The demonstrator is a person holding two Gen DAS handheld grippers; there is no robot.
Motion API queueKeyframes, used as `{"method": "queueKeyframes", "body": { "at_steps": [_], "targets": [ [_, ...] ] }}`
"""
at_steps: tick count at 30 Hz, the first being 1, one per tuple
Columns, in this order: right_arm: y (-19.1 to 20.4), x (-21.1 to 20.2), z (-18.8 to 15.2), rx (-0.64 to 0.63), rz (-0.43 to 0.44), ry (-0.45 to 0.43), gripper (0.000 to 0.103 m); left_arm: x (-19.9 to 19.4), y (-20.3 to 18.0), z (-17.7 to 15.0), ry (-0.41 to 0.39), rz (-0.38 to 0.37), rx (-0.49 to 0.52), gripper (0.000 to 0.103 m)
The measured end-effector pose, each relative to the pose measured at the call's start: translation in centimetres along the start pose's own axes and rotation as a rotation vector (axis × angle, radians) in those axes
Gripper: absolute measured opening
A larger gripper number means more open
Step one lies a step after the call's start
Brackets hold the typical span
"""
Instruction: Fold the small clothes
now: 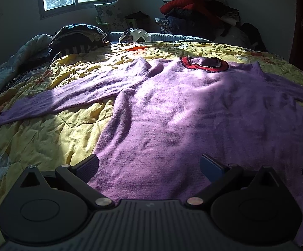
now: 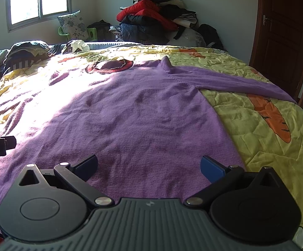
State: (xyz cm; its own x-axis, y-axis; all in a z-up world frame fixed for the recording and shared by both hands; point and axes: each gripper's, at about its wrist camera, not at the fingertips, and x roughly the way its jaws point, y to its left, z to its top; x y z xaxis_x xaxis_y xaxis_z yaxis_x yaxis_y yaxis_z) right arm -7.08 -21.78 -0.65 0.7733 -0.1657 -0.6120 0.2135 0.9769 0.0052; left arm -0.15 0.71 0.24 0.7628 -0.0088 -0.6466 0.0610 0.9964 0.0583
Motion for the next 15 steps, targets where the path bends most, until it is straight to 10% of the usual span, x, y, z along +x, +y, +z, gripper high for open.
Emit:
{"method": "queueKeyframes", "body": {
  "at_steps": [15],
  "targets": [
    [-0.02, 0.08, -0.09, 0.002, 0.002, 0.0, 0.103, -0.04, 0.78, 0.08, -0.01, 0.023, -0.014, 0.103]
  ]
}}
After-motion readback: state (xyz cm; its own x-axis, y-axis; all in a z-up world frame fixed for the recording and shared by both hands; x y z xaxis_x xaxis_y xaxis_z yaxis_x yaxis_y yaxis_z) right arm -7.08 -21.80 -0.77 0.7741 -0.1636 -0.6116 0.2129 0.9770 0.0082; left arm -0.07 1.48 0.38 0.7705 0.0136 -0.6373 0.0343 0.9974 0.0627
